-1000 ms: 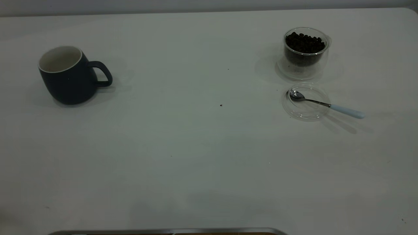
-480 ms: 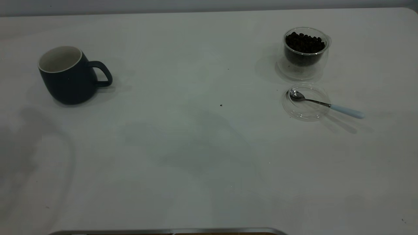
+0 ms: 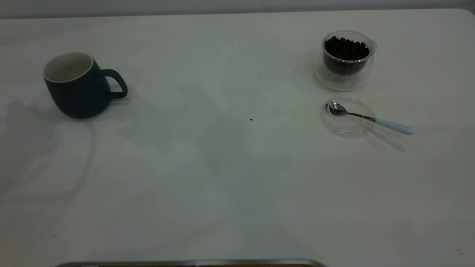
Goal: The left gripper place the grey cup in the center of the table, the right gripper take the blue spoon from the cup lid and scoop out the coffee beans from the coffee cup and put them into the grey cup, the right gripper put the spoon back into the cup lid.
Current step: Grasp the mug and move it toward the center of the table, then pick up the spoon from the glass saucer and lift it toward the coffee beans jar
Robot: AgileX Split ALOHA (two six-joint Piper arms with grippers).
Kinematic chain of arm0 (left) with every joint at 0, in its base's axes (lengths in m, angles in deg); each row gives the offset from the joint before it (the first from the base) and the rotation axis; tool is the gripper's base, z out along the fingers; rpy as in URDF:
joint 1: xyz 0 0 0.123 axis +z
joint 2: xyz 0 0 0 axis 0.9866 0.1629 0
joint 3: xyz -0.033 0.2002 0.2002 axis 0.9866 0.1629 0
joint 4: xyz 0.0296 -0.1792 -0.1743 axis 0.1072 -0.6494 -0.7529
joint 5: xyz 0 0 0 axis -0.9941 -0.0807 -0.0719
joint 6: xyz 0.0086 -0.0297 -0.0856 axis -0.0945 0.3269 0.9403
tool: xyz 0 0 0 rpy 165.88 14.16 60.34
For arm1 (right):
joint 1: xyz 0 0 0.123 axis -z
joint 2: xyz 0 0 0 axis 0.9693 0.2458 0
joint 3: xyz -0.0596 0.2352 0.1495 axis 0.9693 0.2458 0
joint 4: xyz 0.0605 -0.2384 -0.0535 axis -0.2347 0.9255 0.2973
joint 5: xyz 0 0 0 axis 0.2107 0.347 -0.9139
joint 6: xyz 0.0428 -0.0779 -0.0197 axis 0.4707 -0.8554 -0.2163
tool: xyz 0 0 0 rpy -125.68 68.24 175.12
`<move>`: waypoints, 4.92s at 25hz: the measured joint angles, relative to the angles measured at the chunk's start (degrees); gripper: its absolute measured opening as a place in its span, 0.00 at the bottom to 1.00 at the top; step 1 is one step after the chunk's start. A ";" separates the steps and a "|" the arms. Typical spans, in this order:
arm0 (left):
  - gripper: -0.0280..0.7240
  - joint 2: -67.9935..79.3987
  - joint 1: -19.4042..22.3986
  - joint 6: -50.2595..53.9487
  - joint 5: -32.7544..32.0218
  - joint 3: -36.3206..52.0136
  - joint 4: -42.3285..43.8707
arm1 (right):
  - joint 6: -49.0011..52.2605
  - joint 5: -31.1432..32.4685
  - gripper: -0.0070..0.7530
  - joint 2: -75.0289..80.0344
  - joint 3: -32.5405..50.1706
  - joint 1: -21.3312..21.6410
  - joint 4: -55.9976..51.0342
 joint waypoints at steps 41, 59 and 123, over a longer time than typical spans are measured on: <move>0.77 25.19 -21.39 -9.75 33.84 -4.37 7.57 | 0.00 0.00 0.78 0.00 0.00 0.00 -0.47; 0.77 -2.24 -25.15 16.88 3.41 -4.37 7.42 | 0.00 0.00 0.78 0.00 0.00 0.00 -0.53; 0.77 -95.81 -7.02 43.36 -24.12 45.57 -10.20 | 0.14 0.00 0.78 0.00 0.00 0.00 -0.65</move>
